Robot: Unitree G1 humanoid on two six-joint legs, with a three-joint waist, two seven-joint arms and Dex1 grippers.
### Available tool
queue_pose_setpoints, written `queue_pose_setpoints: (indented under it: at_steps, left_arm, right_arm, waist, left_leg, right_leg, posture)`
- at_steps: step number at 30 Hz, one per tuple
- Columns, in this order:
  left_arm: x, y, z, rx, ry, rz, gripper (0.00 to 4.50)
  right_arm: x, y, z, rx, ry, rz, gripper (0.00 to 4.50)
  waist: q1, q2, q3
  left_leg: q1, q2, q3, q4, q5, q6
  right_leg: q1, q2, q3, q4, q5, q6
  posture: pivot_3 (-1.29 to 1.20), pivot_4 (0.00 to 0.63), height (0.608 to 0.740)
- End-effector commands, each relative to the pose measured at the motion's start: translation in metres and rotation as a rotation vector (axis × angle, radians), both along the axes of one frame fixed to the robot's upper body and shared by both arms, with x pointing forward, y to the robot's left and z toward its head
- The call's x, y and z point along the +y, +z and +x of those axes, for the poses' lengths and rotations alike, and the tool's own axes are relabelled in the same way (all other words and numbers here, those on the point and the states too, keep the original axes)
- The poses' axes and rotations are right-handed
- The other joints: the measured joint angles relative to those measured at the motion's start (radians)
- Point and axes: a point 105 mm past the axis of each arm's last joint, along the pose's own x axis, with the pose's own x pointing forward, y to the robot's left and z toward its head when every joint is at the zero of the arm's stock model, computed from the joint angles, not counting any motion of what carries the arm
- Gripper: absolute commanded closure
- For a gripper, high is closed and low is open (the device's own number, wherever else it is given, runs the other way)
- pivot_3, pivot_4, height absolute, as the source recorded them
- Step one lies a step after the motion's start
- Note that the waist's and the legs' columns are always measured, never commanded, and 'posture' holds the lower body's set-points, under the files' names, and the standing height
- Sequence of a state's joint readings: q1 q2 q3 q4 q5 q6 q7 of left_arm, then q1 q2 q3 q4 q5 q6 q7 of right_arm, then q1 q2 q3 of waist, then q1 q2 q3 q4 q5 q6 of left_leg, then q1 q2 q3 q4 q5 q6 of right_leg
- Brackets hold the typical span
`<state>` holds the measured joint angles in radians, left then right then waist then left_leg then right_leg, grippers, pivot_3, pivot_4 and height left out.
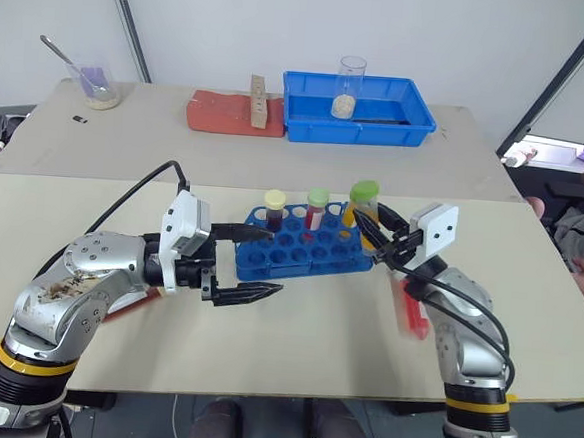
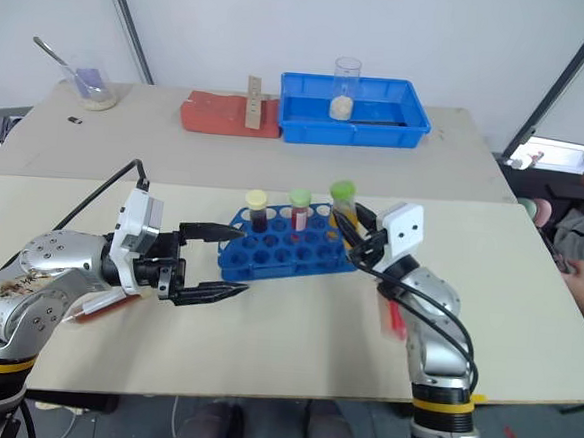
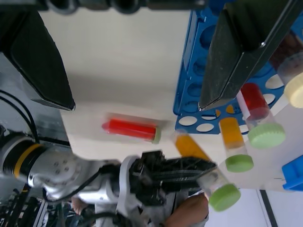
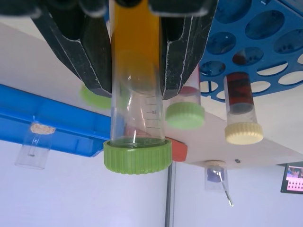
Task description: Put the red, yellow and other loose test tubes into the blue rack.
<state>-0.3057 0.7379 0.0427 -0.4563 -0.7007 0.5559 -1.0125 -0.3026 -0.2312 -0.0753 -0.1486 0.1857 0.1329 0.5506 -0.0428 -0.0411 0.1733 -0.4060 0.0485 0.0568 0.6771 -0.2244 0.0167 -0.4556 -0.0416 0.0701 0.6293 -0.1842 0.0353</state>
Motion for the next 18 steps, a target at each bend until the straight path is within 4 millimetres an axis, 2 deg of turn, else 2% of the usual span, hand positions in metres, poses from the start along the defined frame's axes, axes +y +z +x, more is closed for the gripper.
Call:
queue_pose_setpoints:
  at_steps: [1, 18]
  left_arm:
    - [-0.003, 0.011, -0.005, -0.029, -0.016, -0.023, 0.00]
    - [0.001, 0.012, -0.007, -0.021, -0.013, -0.008, 0.00]
  right_arm:
    - [0.004, 0.012, 0.000, -0.077, -0.018, 0.023, 3.52]
    - [0.009, -0.009, 0.007, -0.080, -0.085, 0.078, 3.52]
  waist:
    - [-0.001, 0.000, 0.000]
    - [-0.001, 0.000, 0.000]
  left_leg:
    - [0.000, 0.000, 0.000, 0.000, 0.000, 0.000]
    - [0.000, 0.000, 0.000, 0.000, 0.000, 0.000]
  right_leg:
    - [0.000, 0.000, 0.000, 0.000, 0.000, 0.000]
    - [0.000, 0.000, 0.000, 0.000, -0.001, 0.000]
  posture:
    - [0.00, 0.150, 0.740]
    - [0.00, 0.150, 0.740]
